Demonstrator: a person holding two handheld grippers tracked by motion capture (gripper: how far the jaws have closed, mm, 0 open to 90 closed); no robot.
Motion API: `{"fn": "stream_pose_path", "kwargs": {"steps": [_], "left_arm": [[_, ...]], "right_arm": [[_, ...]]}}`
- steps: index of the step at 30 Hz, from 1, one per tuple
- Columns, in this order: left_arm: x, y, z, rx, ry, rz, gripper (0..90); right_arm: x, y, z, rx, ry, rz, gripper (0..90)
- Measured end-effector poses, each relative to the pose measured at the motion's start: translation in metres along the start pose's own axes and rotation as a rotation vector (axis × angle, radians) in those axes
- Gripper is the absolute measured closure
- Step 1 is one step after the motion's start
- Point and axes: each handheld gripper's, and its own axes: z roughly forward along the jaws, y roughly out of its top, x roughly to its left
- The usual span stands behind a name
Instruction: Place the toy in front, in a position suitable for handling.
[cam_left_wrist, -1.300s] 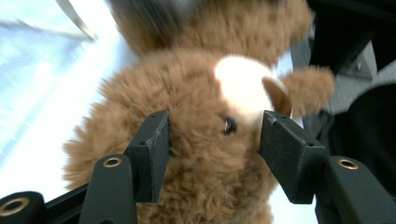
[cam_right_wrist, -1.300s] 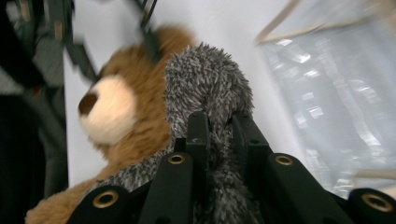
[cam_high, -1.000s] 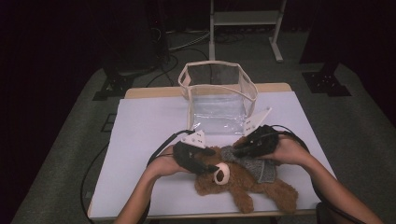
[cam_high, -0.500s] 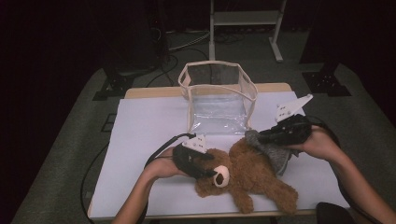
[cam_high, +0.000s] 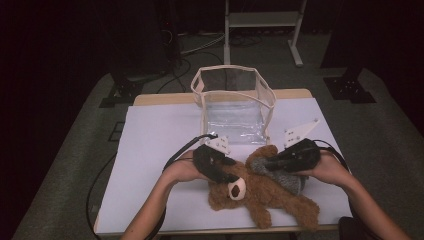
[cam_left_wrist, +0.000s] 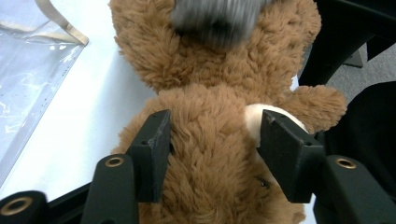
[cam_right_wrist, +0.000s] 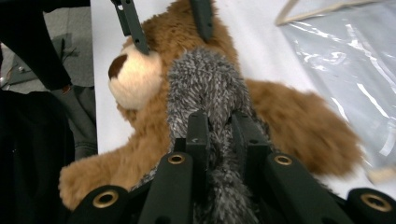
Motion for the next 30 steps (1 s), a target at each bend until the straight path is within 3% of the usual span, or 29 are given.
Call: {"fn": "stream_pose_path", "kwargs": {"steps": [4,5,8,10,14,18,20,22,23,25,30], "left_arm": [[-0.003,-0.002,0.0,0.003,0.001,-0.002,45.3],[-0.003,-0.002,0.0,0.004,0.002,-0.001,45.3],[-0.004,-0.003,0.0,-0.002,-0.003,0.0,45.3],[-0.003,-0.005,0.0,-0.007,-0.005,-0.002,45.3],[-0.002,-0.002,-0.006,-0.015,0.002,0.007,42.5],[0.004,0.006,-0.011,-0.071,0.015,-0.013,36.3],[0.008,0.008,-0.007,-0.06,0.028,-0.033,35.0],[0.011,0.006,0.001,0.008,0.04,-0.036,35.0],[0.011,0.003,0.007,0.057,0.038,-0.035,37.7],[0.011,-0.004,0.011,0.022,-0.002,-0.064,39.3],[0.004,-0.007,0.008,0.022,0.002,-0.05,42.6]], "right_arm": [[-0.007,-0.014,-0.022,-0.017,-0.043,0.039,77.8],[-0.012,-0.022,-0.032,-0.026,-0.069,0.068,77.8],[-0.019,-0.032,-0.039,-0.05,-0.079,0.106,77.8],[-0.021,-0.038,-0.037,-0.077,-0.056,0.123,77.8],[-0.014,-0.036,-0.017,-0.071,-0.013,0.103,77.8],[-0.008,-0.028,-0.006,-0.079,0.016,0.079,77.8],[-0.006,-0.025,-0.002,-0.083,0.031,0.074,77.8],[-0.003,-0.024,0.0,-0.083,0.032,0.064,77.8],[-0.001,-0.024,-0.002,-0.082,0.026,0.06,77.8],[-0.001,-0.025,-0.004,-0.084,0.024,0.056,77.7],[-0.012,-0.023,-0.026,-0.132,-0.034,0.075,77.6]]}}
